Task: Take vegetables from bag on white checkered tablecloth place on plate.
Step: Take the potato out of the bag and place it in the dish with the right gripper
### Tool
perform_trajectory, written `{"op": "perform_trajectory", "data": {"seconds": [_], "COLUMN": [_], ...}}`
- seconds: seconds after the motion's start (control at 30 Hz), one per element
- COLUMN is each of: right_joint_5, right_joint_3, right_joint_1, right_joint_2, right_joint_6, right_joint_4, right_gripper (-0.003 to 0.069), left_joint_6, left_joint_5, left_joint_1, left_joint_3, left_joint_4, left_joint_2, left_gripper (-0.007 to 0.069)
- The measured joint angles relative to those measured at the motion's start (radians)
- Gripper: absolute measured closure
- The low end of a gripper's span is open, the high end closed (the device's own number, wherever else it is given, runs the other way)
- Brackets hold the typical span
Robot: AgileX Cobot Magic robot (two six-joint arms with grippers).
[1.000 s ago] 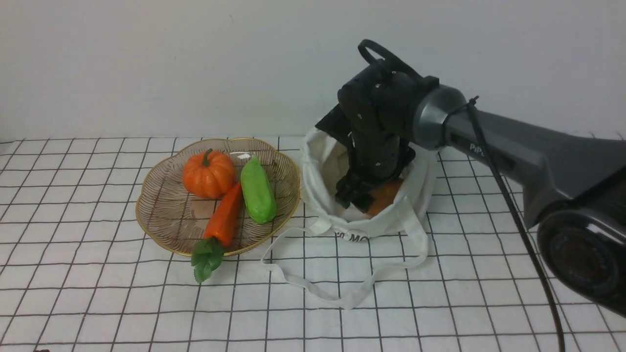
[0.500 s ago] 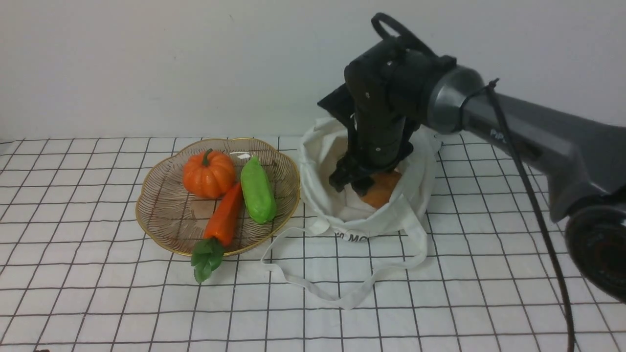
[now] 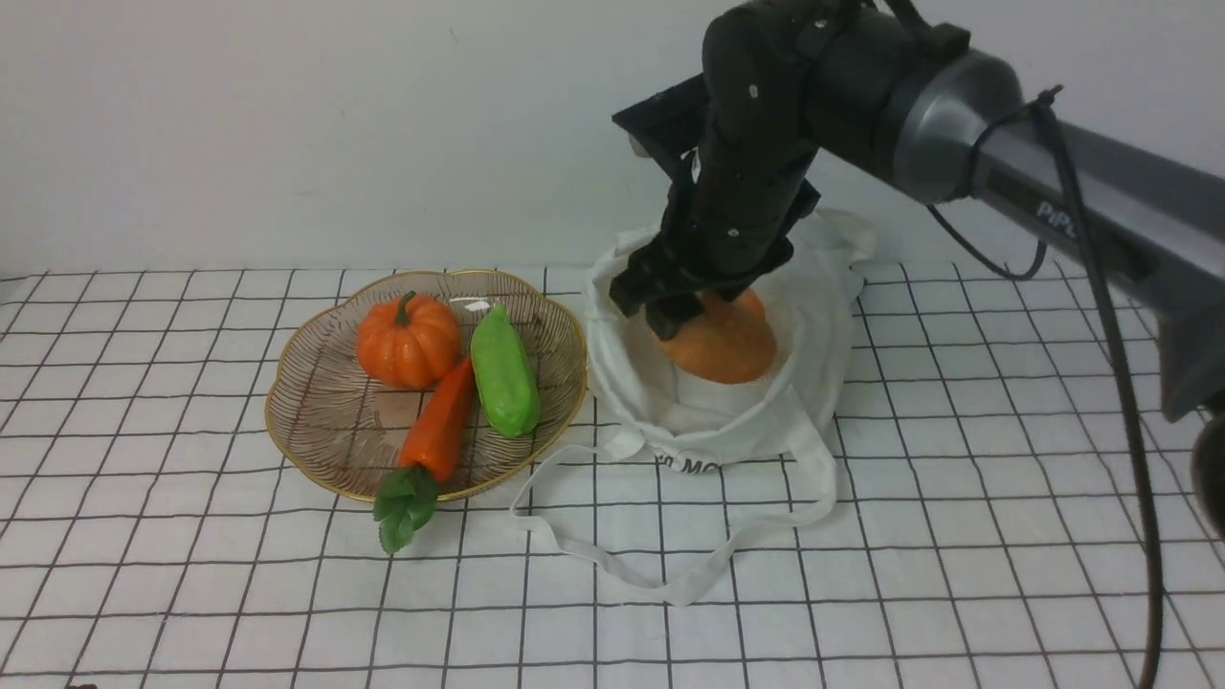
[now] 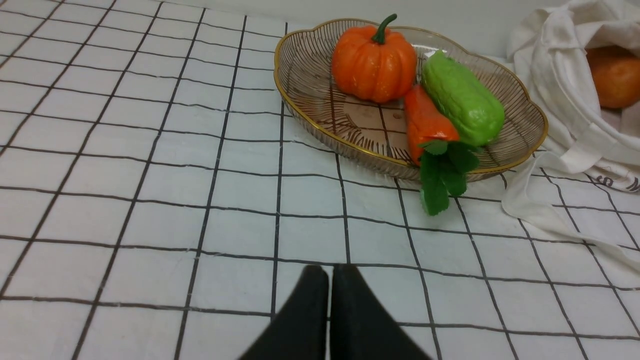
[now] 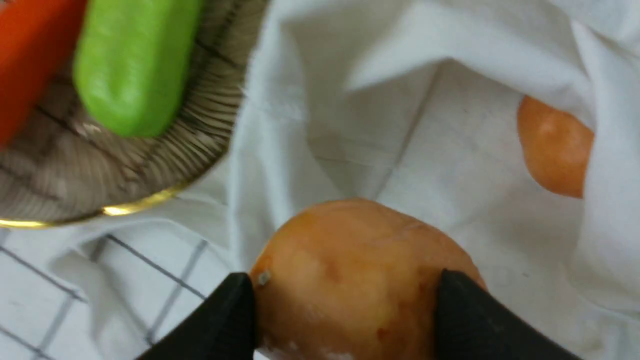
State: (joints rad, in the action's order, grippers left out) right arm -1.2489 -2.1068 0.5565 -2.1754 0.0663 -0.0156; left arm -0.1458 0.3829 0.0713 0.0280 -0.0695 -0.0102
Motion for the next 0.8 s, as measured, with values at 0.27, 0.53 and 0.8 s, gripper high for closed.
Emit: {"op": "perform_trajectory", "data": {"seconds": [0.27, 0.53, 0.8], "right_joint_5": [0.203, 0.468, 0.538], "right_joint_3": [-0.069, -0.070, -0.070], "right_joint_1": [0.077, 0.160, 0.177], "right_joint_2": [0.002, -0.102, -0.172], "right_joint_6": [0.072, 0.101, 0.115], "right_joint_4": [-0.273, -0.305, -0.301], "right_gripper": [0.0237, 0.0237, 0.0131], "left_joint_6": [0.000, 0.000, 0.000], "left_joint_5": [0.000, 0.000, 0.000], "left_joint_1": [0.000, 0.000, 0.000], "left_joint_3": [0.000, 0.000, 0.000], "left_joint_4": [0.000, 0.000, 0.000], "left_joint_2": [0.000, 0.000, 0.000], "left_gripper": [0.0632, 0.0632, 0.0632]}}
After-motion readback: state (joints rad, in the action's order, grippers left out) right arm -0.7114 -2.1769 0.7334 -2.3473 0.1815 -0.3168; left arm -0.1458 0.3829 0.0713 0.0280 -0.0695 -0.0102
